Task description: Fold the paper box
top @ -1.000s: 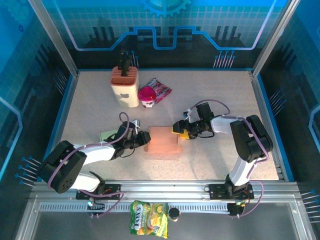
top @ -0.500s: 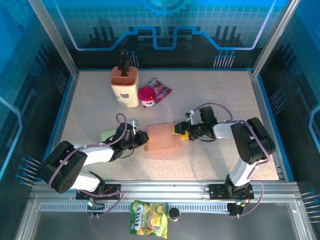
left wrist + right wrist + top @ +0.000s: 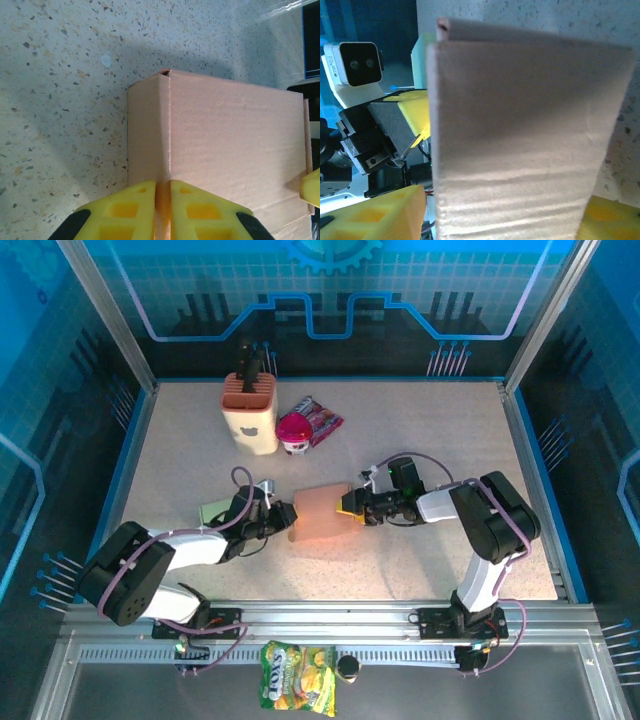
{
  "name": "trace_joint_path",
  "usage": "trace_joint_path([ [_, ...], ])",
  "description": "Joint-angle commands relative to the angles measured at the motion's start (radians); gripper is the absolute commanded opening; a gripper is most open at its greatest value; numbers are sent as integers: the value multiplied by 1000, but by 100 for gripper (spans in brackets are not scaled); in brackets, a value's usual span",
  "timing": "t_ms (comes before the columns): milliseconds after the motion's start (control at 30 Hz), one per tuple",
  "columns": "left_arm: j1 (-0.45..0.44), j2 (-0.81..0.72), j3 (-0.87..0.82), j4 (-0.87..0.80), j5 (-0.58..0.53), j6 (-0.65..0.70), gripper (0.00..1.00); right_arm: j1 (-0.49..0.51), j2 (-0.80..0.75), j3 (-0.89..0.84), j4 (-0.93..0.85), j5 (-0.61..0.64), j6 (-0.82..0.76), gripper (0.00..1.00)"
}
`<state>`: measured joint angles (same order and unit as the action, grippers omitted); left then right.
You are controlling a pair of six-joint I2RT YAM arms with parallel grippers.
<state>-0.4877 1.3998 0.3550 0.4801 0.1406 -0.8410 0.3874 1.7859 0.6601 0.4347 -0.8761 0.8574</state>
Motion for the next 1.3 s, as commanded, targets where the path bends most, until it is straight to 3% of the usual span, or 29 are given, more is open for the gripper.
trace_joint_path([
  [0, 10, 33, -27, -75, 3, -10, 14, 13, 22, -17, 89, -30, 59, 54],
  [100, 15, 20, -26, -75, 18, -2, 20, 9, 25, -28, 144, -35, 104, 49],
  [200, 17, -38, -15, -109, 25, 36, 33, -1, 32, -35, 186, -46, 152, 44],
  [300, 10, -133, 30, -200, 24, 161, 42, -20, 40, -47, 260, -70, 225, 39],
  [400, -43, -245, 107, -324, -7, 375, 45, -53, 36, -70, 362, -101, 328, 38],
  [600, -321, -367, 236, -517, -331, 903, 55, -132, -12, -87, 399, -165, 451, 38],
  [700, -420, -361, 243, -501, -493, 1103, 57, -152, -59, -81, 320, -180, 450, 38],
  [867, -470, -319, 244, -428, -584, 1344, 61, -178, -157, -52, 47, -171, 342, 39],
  [933, -482, -288, 241, -374, -631, 1420, 67, -180, -194, -35, -65, -159, 290, 39],
  [1067, -510, -225, 239, -267, -694, 1528, 69, -180, -232, -7, -209, -143, 240, 40],
  [1267, -540, -103, 251, -207, -750, 1619, 71, -182, -249, -1, -231, -143, 262, 40],
])
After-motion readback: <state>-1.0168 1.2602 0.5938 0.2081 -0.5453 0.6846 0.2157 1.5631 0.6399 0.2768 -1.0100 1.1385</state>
